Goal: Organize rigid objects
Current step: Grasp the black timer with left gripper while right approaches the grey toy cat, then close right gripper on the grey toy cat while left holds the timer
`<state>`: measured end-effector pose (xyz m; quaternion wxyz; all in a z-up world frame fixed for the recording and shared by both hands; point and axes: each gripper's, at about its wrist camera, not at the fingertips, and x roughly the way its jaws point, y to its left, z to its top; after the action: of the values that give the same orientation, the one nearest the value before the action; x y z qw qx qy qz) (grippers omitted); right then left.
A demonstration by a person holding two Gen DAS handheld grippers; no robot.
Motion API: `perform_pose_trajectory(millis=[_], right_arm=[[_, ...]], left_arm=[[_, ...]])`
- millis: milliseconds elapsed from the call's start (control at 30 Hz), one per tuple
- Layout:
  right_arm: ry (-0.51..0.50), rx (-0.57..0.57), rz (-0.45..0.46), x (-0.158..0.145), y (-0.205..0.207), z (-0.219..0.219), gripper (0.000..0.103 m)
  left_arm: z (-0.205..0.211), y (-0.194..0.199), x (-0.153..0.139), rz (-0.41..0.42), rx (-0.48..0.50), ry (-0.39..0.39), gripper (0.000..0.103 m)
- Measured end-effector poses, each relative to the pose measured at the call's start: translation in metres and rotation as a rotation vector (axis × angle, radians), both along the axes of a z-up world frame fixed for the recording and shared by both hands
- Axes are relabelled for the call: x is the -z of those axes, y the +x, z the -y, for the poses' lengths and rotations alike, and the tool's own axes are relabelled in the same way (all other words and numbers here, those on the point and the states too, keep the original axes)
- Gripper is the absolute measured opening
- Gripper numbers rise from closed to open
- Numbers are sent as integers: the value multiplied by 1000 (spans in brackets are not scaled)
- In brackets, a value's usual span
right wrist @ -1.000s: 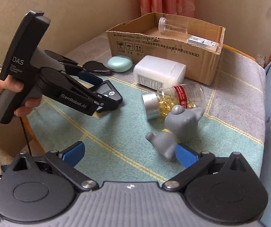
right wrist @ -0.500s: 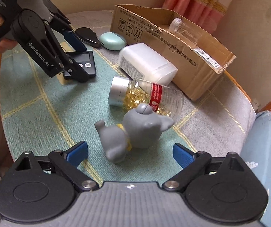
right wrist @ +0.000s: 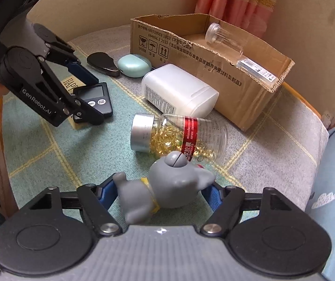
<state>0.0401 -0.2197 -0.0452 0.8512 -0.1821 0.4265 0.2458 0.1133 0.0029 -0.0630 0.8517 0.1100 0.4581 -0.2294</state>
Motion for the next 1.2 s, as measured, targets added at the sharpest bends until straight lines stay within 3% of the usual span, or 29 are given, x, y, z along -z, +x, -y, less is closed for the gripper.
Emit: perform_pose_trajectory(millis=[200,600,733,833,1200], right_arm=[[136,92,-111,-11,-6,-6,79],[3,-47,-52,2,-21,-25,89],[-36,-84,-16,4,-27,-27,87],[-57,-85,18,2,-30,-28,79],[88,41,-54,-8,-21,-17,77]], left_arm=[[-13,-13,-1,-14,5,13,69],[-14,-15,-1,-11,-4,16,69],[-13,-16,-1,-7,-5,21,69],[-13,-16,-2,-11,-8,20,69],[-14,-22,-16,-3,10,15,69]])
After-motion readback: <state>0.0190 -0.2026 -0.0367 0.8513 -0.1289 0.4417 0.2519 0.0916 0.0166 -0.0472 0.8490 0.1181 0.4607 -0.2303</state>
